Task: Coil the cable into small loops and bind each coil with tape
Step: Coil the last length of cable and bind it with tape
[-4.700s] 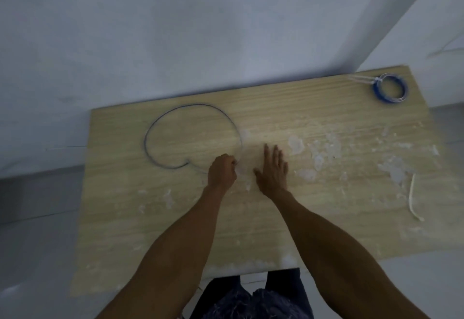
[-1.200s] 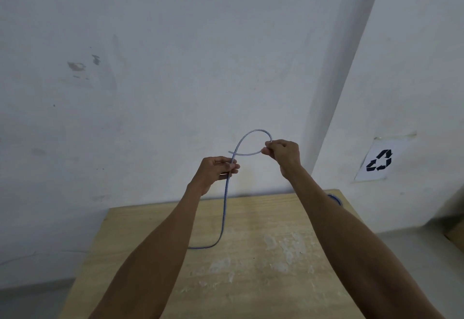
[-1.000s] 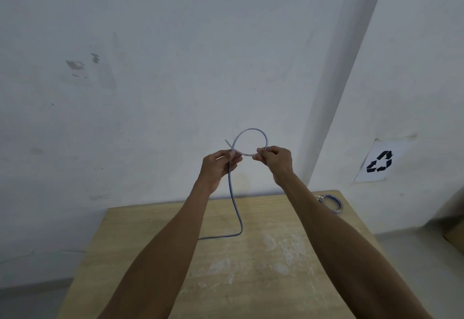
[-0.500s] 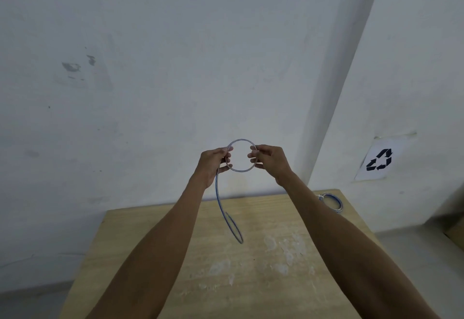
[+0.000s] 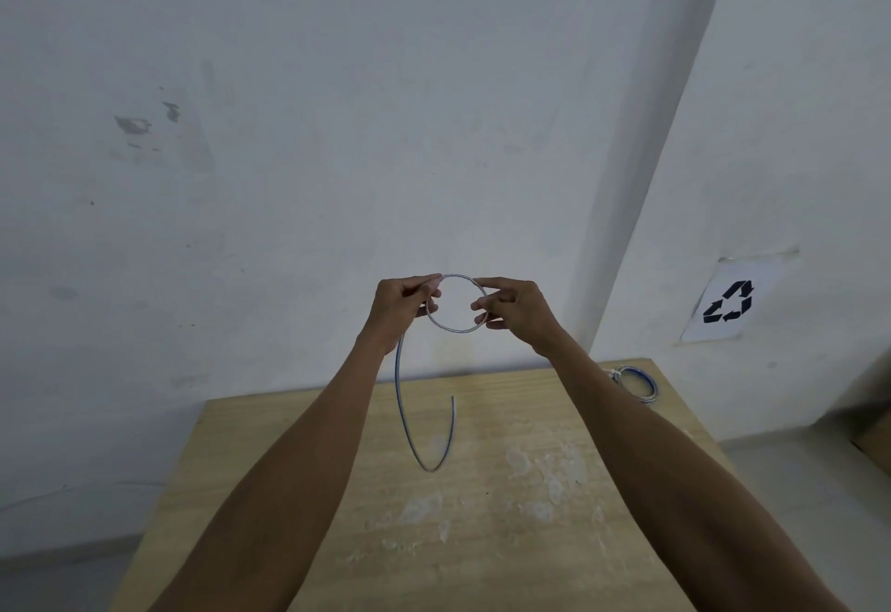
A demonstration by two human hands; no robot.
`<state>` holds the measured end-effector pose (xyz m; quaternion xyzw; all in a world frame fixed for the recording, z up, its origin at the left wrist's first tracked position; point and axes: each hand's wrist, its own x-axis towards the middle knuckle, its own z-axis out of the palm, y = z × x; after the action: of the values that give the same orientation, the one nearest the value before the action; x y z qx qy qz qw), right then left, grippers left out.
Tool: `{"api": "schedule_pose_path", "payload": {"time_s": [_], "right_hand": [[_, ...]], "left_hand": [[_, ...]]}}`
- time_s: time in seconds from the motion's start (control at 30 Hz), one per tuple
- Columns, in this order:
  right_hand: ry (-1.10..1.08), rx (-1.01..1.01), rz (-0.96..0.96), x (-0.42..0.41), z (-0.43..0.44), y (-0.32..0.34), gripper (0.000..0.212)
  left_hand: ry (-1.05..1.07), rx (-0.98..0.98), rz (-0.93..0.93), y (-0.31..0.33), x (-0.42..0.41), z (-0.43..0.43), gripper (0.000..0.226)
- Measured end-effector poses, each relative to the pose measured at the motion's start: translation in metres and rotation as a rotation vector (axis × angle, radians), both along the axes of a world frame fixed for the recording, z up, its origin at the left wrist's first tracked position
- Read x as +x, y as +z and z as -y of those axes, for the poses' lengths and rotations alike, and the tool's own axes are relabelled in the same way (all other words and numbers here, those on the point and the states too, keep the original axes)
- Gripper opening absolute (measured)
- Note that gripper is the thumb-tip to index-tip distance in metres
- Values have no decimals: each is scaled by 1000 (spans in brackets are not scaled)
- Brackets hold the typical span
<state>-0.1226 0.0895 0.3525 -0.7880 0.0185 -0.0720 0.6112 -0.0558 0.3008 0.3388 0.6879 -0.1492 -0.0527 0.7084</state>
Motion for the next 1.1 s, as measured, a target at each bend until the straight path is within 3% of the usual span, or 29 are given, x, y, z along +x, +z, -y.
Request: {"api": "schedule_pose_path", "payload": {"time_s": [0.17, 0.4, 0.53, 0.87, 1.0, 1.07, 1.1], "right_hand": [[-28, -34, 7, 0, 5, 1, 23], [19, -188, 92, 2, 1, 3, 30], [-12, -146, 143, 3, 1, 2, 21], [35, -49, 33, 5, 8, 4, 22], [25, -100, -178, 5, 9, 0, 48], [-46, -207, -385, 6, 6, -7, 50], [-67, -166, -499, 6, 3, -11, 48]], "left_hand": [[-105, 112, -16, 1, 2, -6, 22], [-162, 143, 3, 5, -1, -5, 18], [-226, 199, 6, 11, -2, -4, 18], [-237, 45, -46, 17, -2, -7, 27], [-58, -144, -57, 24, 1, 0, 29], [15, -228, -58, 29, 3, 5, 28], [38, -267, -58, 31, 4, 8, 27]]}}
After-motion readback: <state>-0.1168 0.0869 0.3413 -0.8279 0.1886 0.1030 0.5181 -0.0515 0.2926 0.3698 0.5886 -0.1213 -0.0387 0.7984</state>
